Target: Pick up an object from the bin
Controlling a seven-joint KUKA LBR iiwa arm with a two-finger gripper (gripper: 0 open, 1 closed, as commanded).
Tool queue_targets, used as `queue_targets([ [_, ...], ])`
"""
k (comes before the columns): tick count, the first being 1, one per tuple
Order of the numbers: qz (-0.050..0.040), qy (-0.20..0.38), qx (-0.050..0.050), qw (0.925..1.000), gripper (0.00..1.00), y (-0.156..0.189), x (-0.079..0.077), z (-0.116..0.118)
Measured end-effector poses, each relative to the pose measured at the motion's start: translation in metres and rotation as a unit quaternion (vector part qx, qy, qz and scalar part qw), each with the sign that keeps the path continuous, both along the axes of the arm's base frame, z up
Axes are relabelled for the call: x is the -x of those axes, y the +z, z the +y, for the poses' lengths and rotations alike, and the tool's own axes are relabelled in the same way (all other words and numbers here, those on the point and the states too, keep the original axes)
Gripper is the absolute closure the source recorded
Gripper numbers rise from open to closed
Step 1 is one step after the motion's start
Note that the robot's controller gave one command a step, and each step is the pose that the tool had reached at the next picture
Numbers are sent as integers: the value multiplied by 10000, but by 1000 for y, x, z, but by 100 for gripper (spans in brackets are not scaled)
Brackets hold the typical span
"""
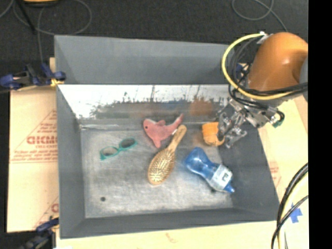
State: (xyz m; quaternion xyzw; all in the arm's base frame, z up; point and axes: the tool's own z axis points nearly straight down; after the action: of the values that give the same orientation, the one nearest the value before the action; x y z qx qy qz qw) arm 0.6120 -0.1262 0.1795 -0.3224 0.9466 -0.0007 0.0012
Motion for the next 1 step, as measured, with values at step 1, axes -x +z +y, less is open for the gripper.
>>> queue_targets([
  [1, -12, -180, -14, 9998, 100, -17, 0, 8],
])
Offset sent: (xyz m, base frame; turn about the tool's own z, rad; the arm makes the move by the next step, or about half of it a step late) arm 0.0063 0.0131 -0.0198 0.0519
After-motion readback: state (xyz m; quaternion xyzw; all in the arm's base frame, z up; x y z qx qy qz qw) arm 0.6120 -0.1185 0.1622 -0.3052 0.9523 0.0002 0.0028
